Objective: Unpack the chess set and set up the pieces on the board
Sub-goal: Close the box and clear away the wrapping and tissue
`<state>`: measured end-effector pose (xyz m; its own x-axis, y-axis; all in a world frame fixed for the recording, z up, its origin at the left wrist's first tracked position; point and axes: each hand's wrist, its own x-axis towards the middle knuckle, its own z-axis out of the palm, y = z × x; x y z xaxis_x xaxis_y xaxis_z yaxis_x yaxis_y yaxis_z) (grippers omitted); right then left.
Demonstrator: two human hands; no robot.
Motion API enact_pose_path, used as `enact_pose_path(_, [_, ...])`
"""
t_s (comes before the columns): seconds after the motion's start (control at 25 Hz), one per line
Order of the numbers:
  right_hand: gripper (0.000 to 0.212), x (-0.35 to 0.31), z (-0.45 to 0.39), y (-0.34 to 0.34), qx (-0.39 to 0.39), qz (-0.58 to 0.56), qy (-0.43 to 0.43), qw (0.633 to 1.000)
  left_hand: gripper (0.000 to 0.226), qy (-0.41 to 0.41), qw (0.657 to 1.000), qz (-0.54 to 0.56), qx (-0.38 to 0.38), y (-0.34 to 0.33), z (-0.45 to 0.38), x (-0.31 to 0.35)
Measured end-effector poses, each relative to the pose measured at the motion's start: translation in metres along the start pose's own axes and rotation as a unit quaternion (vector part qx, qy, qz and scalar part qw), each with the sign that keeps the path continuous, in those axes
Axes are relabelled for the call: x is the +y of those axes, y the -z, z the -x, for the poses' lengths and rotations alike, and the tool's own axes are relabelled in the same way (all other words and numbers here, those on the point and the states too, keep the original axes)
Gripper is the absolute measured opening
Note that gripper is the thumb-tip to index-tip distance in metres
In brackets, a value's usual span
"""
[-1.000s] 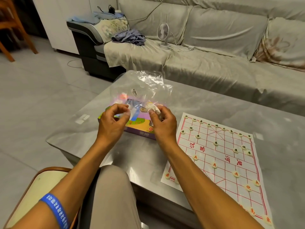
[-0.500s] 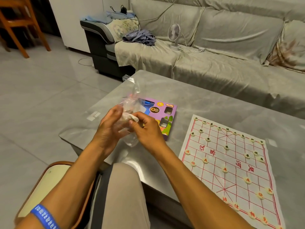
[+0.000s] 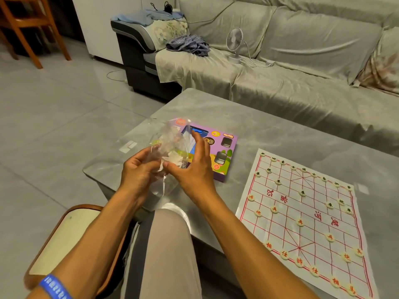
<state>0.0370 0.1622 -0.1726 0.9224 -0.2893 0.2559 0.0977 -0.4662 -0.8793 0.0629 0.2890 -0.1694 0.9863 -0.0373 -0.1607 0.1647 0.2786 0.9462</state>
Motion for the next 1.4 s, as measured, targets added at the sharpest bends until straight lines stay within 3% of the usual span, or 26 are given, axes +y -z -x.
enact_pose_path(0.08, [0.088, -0.008, -0.001, -0.002, -0.053, -0.015, 0.019, 0.998, 0.04, 0.012, 1.0, -0.001, 0.003, 0.006, 0.004, 0.004])
enact_pose_path(0.28, [0.042, -0.036, 0.019, -0.039, -0.167, 0.11, 0.129, 0.971, 0.029, 0.091, 0.988, 0.123, 0.018, 0.061, 0.022, 0.015])
enact_pose_path(0.4, [0.053, -0.053, 0.033, -0.052, -0.322, 0.108, 0.091, 0.936, 0.029, 0.118, 0.972, 0.203, 0.008, 0.096, 0.036, 0.014])
enact_pose_path(0.48, [0.066, -0.062, 0.036, -0.063, -0.383, 0.108, 0.066, 0.915, 0.029, 0.125, 0.965, 0.23, -0.001, 0.11, 0.041, 0.01])
enact_pose_path(0.56, [0.069, -0.066, 0.048, -0.085, -0.399, 0.151, 0.042, 0.904, 0.026, 0.128, 0.966, 0.224, 0.023, 0.12, 0.044, 0.003])
enact_pose_path(0.68, [0.049, -0.063, 0.081, -0.123, -0.326, 0.269, 0.055, 0.905, 0.03, 0.107, 0.969, 0.222, 0.033, 0.143, 0.051, -0.015])
enact_pose_path(0.8, [0.038, -0.058, 0.086, -0.131, -0.304, 0.273, 0.019, 0.912, 0.052, 0.049, 0.993, 0.093, -0.056, 0.17, 0.063, -0.039])
enact_pose_path(0.88, [0.039, -0.056, 0.082, -0.131, -0.354, 0.269, -0.03, 0.895, 0.06, 0.005, 0.995, -0.093, -0.03, 0.183, 0.07, -0.052])
enact_pose_path(1.04, [0.047, -0.061, 0.087, -0.129, -0.44, 0.361, -0.058, 0.82, 0.028, -0.038, 0.929, -0.347, 0.119, 0.191, 0.074, -0.073])
enact_pose_path(1.08, [0.051, -0.063, 0.085, -0.124, -0.423, 0.363, -0.054, 0.828, 0.025, -0.04, 0.908, -0.393, 0.141, 0.196, 0.072, -0.082])
enact_pose_path(1.16, [0.047, -0.067, 0.079, -0.111, -0.35, 0.305, -0.056, 0.884, 0.026, -0.049, 0.851, -0.5, 0.155, 0.206, 0.071, -0.1])
enact_pose_path(1.24, [0.041, -0.071, 0.076, -0.102, -0.278, 0.237, -0.069, 0.928, 0.025, -0.088, 0.785, -0.603, 0.116, 0.217, 0.07, -0.116])
enact_pose_path(1.4, [0.042, -0.077, 0.08, -0.102, -0.288, 0.23, -0.076, 0.927, 0.029, -0.101, 0.647, -0.755, 0.044, 0.235, 0.071, -0.14])
